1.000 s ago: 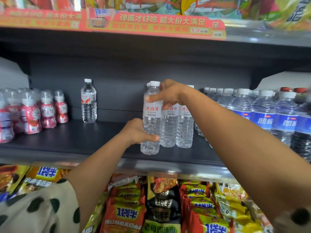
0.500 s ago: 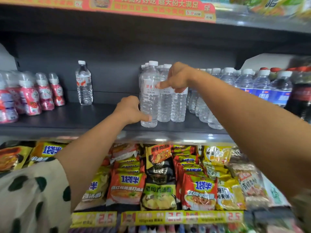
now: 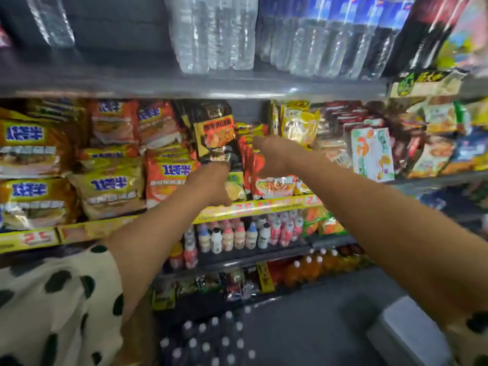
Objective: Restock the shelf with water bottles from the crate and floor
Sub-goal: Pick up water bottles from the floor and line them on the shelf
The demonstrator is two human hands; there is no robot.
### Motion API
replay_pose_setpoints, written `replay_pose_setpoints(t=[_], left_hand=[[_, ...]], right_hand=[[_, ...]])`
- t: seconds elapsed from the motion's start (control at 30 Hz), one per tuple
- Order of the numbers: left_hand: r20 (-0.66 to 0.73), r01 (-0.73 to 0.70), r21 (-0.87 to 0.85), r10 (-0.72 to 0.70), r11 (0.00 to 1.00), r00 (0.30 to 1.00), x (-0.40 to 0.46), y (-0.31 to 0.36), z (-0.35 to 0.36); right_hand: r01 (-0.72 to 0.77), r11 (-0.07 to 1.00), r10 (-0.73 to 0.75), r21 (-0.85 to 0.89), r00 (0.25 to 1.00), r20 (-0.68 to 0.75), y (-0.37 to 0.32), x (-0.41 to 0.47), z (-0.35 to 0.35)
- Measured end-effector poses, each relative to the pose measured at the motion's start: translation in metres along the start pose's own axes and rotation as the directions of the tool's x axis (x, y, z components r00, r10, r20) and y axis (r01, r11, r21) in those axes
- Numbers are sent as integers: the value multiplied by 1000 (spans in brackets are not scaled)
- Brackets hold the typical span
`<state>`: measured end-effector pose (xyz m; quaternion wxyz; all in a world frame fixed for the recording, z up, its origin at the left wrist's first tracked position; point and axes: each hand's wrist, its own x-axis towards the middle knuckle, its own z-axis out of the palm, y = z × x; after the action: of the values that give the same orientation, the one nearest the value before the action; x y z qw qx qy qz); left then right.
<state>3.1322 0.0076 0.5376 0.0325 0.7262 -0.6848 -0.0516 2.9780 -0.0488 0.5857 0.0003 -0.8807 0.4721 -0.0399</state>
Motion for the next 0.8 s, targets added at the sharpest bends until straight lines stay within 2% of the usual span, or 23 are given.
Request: replay_pose_setpoints(t=[0.23, 0.37, 0.6, 0.8], left_hand=[[264, -57, -8, 57, 998, 963, 11, 19, 160], [354, -68, 38, 50, 997, 934, 26, 23, 267], [457, -30, -26, 39, 999, 888, 36, 12, 469], [606, -11, -2, 10, 1000, 795, 31, -7, 620]], right_hand=[[-19, 998, 33, -64, 974, 223, 42, -32, 191], [-34, 998, 51, -58, 946, 319, 66, -45, 313], [-91, 996, 89, -19, 874, 478, 91, -73, 529], [-124, 991, 70, 45, 785, 616, 93, -99, 692]])
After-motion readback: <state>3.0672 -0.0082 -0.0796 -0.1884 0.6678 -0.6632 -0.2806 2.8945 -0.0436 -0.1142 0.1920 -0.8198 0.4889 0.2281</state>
